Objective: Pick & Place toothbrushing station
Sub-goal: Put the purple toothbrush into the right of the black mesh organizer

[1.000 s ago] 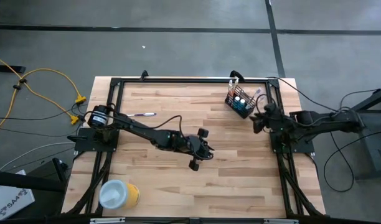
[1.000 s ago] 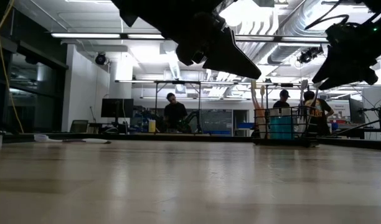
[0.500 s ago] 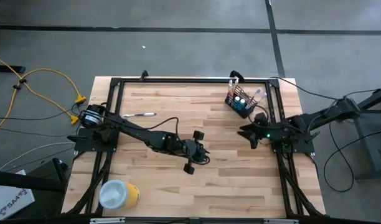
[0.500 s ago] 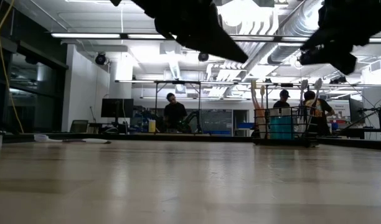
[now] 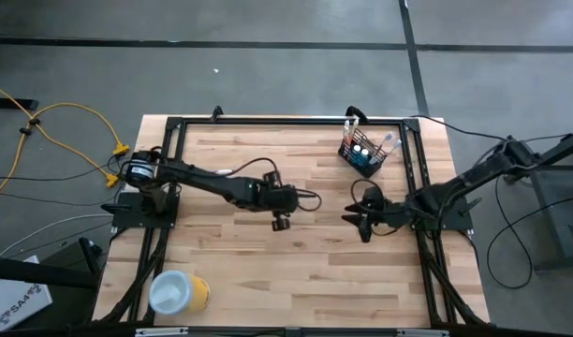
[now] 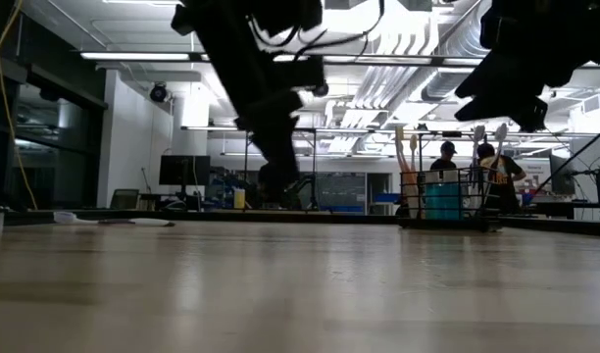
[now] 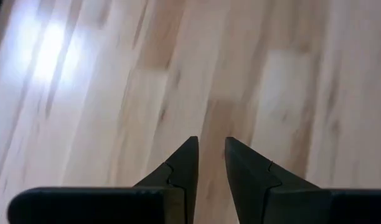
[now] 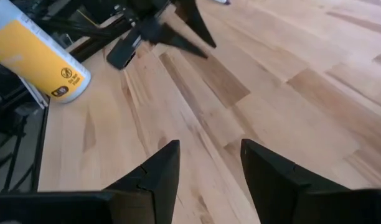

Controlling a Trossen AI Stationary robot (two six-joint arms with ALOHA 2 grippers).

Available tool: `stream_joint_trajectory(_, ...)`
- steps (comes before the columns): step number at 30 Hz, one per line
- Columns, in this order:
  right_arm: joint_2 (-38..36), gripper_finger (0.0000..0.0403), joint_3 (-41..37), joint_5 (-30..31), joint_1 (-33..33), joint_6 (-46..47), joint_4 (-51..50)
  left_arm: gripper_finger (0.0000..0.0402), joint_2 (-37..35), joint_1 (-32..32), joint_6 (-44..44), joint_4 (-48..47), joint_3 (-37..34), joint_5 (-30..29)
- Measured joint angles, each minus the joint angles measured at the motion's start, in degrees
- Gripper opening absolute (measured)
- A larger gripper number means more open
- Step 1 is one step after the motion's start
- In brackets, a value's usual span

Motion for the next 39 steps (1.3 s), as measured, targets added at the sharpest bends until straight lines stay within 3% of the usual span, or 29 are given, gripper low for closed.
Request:
stream_joint_trajectory(5,4.77,0.0162,0.00,0.18,0.37,-1.45,4.64,0.0074,-0.06,0.33,-4.54,-8.63,-0.02,-0.95)
stream_joint_trajectory(9,8.09,0.0162,-0.02,0.20,0.35,-3.19,7.58,0.0074,-0.29,-0.46,-6.70,-13.69,-0.02,-7.97)
stream_joint_trajectory(13,10.90,0.0162,-0.02,0.18,0.35,-3.30,8.62,0.0074,-2.83,0.00,-6.98,-16.09,-0.02,-8.77)
stream_joint_trajectory(23,15.71,0.0162,-0.02,0.05,0.35,-3.08,10.99,0.0074,-11.50,7.33,-5.64,-20.69,-2.44,-5.20)
stream_joint_trajectory(33,16.54,0.0162,-0.02,0.14,0.35,-2.91,11.99,0.0074,-29.41,13.56,-6.26,-15.41,-16.76,2.56)
stream_joint_trajectory(39,16.54,0.0162,-0.02,0.14,0.35,-3.15,13.66,0.0074,-37.90,13.97,-9.61,-16.03,-23.40,3.53)
